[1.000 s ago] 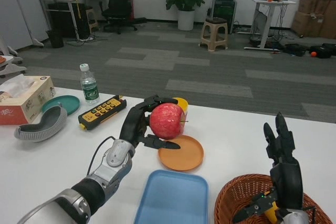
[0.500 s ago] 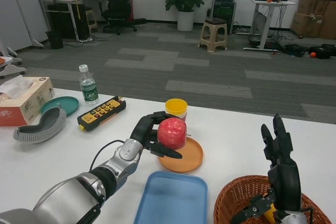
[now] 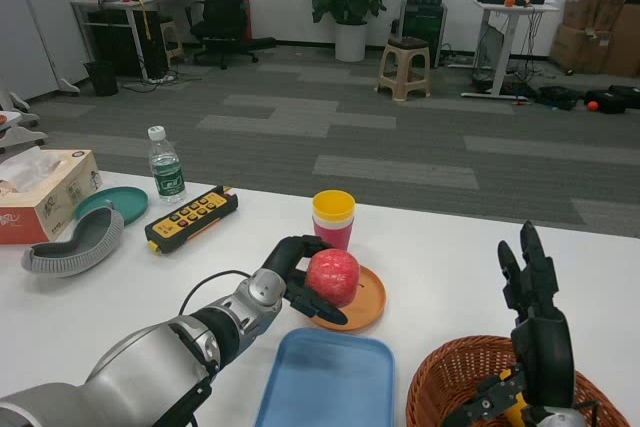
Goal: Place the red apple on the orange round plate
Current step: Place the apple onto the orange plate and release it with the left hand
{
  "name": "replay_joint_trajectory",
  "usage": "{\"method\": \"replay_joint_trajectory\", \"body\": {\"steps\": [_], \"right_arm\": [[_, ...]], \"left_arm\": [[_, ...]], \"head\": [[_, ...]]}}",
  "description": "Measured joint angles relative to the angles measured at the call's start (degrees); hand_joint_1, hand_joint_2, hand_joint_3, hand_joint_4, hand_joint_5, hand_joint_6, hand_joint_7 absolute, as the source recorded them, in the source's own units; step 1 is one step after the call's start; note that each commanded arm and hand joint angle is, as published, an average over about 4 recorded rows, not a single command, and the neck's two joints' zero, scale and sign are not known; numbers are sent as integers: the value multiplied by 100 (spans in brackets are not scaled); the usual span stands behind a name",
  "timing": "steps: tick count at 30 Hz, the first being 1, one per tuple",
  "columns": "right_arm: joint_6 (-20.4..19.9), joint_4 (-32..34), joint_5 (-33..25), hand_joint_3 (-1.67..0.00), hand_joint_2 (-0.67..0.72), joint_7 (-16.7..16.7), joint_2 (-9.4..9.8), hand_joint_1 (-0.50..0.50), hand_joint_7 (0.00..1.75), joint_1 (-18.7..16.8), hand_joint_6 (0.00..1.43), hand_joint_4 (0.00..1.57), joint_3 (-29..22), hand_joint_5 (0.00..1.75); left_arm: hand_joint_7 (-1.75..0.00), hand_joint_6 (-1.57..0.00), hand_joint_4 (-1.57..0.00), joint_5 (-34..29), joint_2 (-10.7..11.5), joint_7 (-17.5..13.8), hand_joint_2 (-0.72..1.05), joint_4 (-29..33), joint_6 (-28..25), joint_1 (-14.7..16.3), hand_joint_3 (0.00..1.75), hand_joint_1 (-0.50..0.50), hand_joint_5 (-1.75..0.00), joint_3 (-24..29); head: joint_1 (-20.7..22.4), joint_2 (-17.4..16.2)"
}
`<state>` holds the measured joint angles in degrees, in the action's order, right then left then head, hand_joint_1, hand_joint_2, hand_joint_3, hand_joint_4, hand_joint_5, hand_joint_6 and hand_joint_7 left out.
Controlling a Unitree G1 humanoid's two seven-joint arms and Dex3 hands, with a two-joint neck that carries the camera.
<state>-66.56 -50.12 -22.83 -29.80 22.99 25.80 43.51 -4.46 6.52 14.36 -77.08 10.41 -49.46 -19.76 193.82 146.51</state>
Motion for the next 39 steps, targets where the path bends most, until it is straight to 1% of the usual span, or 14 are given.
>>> {"method": "replay_joint_trajectory", "body": {"steps": [3, 7, 11, 15, 19, 20, 21, 24, 25, 27, 29, 31, 36, 39], "right_arm": [[0, -7, 1, -8, 47, 0, -1, 0, 7, -1, 0, 0, 9, 0], [0, -9, 1, -8, 47, 0, 0, 0, 7, -1, 0, 0, 9, 0], [0, -16, 0, -8, 47, 0, 0, 0, 7, -1, 0, 0, 9, 0], [0, -24, 1, -8, 47, 0, 0, 0, 7, 0, 0, 0, 9, 0], [0, -56, -1, -8, 47, 0, 0, 0, 7, 0, 0, 0, 9, 0], [0, -60, -1, -8, 47, -1, 0, 0, 7, 0, 0, 0, 10, 0], [0, -63, -1, -8, 47, -1, 0, 0, 7, 0, 0, 0, 10, 0], [0, -67, -1, -8, 47, 0, 0, 0, 7, 0, 0, 0, 11, 0], [0, -68, -1, -8, 47, 0, 0, 0, 7, 0, 0, 0, 11, 0], [0, -71, -1, -8, 47, 0, 0, 0, 7, 0, 0, 0, 12, 0], [0, -79, -2, -8, 47, -1, 0, 0, 7, 0, 0, 0, 12, 0], [0, -85, -1, -8, 47, 0, -1, 0, 7, 0, 0, 0, 16, 0], [0, -87, -2, -8, 47, 0, -2, 0, 7, 0, 0, 0, 36, 0], [0, -87, -2, -8, 47, 0, -2, 0, 7, 0, 0, 0, 36, 0]], "left_arm": [[-133, -144, -157, 166, -27, 165, 105, -185, -155, -157, 9, -50, -175, -4], [-133, -144, -157, 385, -50, 293, 105, -197, -348, -222, 9, -50, -175, -3], [-133, -144, -157, 669, -91, 567, 105, -199, -657, -263, 9, -50, -175, -3], [-133, -145, -157, 804, -95, 769, 105, -201, -805, -319, 9, -50, -175, -2], [-133, -147, -157, 1041, -100, 974, 105, -229, -989, -460, 9, -50, -175, 0], [-133, -147, -157, 1108, -102, 1028, 105, -256, -1034, -505, 7, -50, -175, 0], [-133, -147, -157, 1157, -104, 1079, 105, -299, -1071, -553, 4, -50, -175, 1], [-136, -147, -157, 1308, -111, 1203, 100, -390, -1144, -629, 7, -50, -175, 4], [-138, -147, -157, 1353, -113, 1230, 98, -396, -1155, -633, 9, -50, -175, 6], [-140, -149, -157, 1433, -121, 1268, 96, -398, -1168, -633, 4, -50, -175, 6], [-140, -149, -157, 1508, -140, 1312, 96, -399, -1170, -633, 4, -50, -175, 6], [-136, -149, -157, 1592, -175, 1374, 96, -399, -1168, -634, 9, -50, -175, 4], [-126, -147, -157, 1697, -216, 1525, 85, -399, -1140, -668, 9, -50, -175, 4], [-120, -143, -157, 1730, -220, 1573, 85, -399, -1121, -679, 7, -50, -175, 1]], "head": [[0, -24], [-17, -44], [-36, -72], [-39, -89], [-39, -91], [-38, -89], [-36, -88], [-36, -88], [-36, -88], [-36, -88], [-36, -88], [-44, -63], [-50, -36], [-61, -42]]}}
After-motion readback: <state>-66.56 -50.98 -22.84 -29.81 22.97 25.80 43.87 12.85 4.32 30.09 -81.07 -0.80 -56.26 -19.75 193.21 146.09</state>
